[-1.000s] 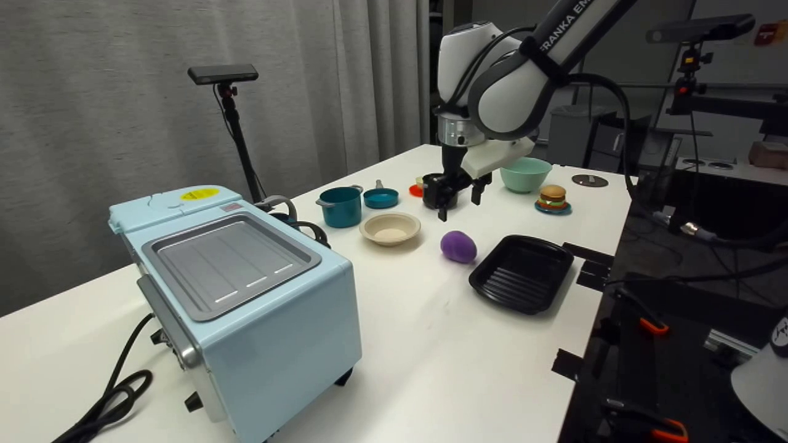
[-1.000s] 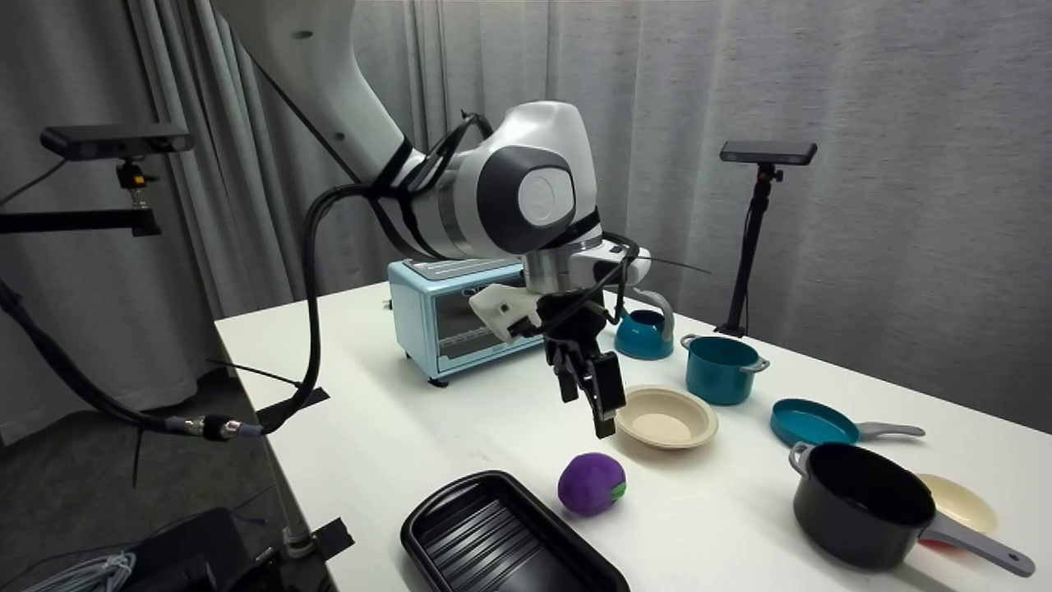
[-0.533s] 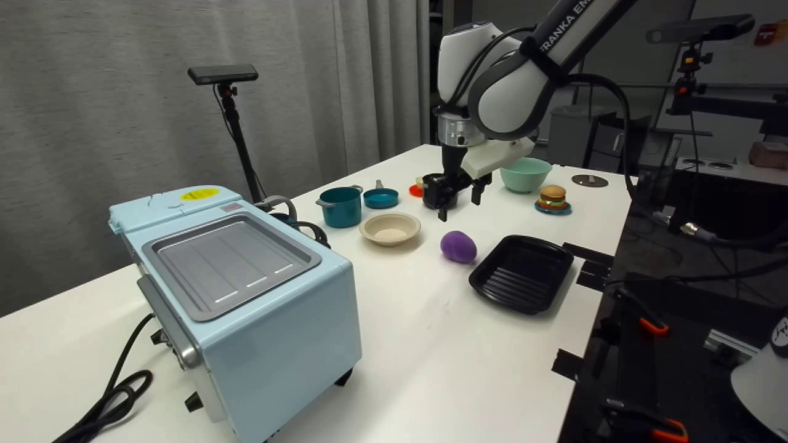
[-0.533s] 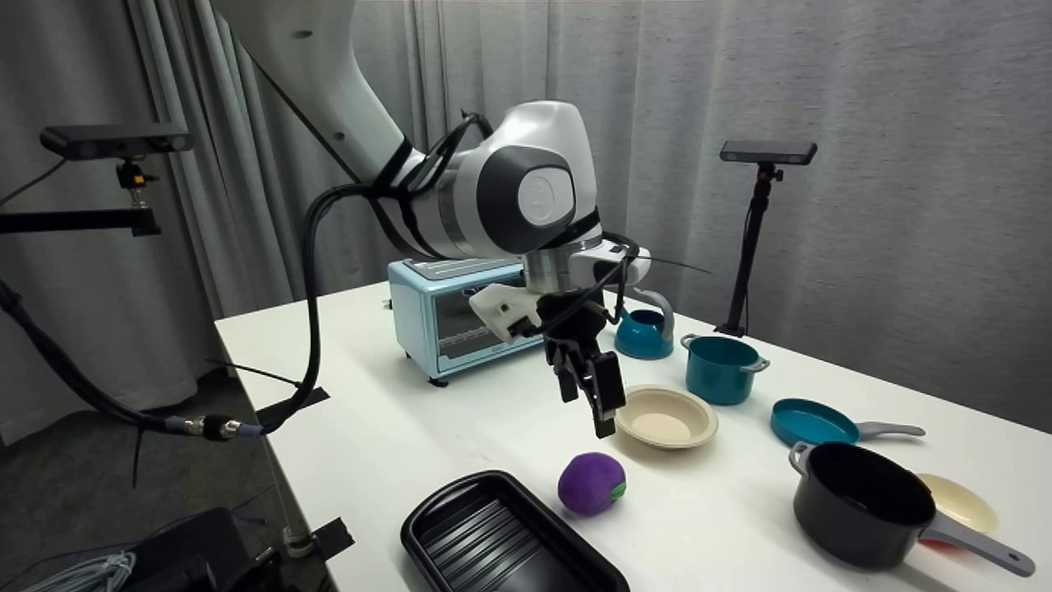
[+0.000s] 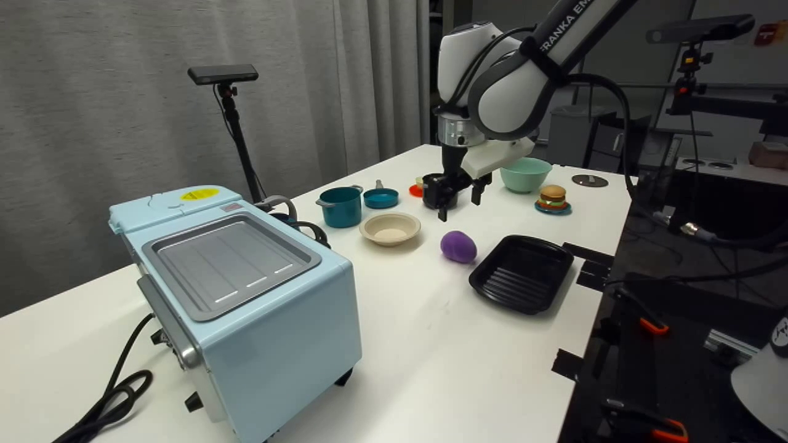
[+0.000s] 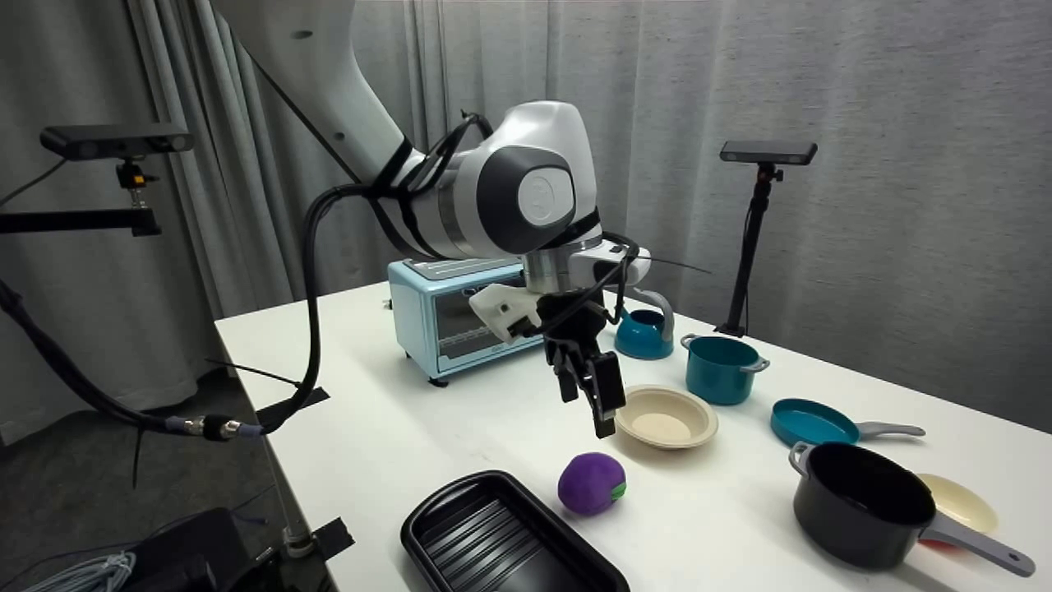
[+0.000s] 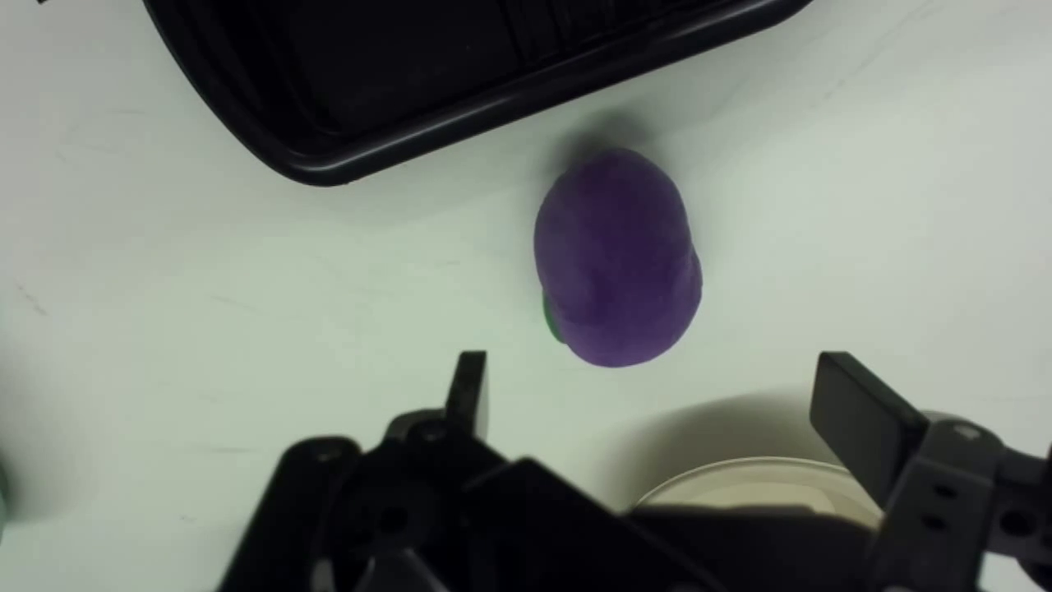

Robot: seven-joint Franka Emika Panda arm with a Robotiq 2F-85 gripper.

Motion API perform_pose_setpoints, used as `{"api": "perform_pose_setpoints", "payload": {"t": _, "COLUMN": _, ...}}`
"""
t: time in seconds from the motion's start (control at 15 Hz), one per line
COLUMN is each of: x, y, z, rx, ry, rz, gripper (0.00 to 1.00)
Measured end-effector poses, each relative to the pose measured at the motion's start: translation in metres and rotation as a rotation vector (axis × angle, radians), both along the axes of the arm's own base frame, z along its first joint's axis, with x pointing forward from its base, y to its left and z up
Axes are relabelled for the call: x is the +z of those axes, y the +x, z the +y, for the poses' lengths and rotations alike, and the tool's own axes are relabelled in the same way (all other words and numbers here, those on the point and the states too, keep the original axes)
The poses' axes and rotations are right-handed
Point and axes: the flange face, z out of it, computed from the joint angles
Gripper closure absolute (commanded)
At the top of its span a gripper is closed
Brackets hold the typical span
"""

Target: Remove the purple object from the bowl and put it on the table

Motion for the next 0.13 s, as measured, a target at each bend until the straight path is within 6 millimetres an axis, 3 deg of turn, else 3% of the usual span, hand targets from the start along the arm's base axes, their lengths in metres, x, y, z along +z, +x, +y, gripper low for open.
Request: {"api": "perform_pose_setpoints", "payload": {"t": 0.13, "x": 0.0000, "y": 0.0000, "z": 0.0000, "rx": 0.000, "ry": 0.000, "rz": 0.000, "gripper": 0.00}}
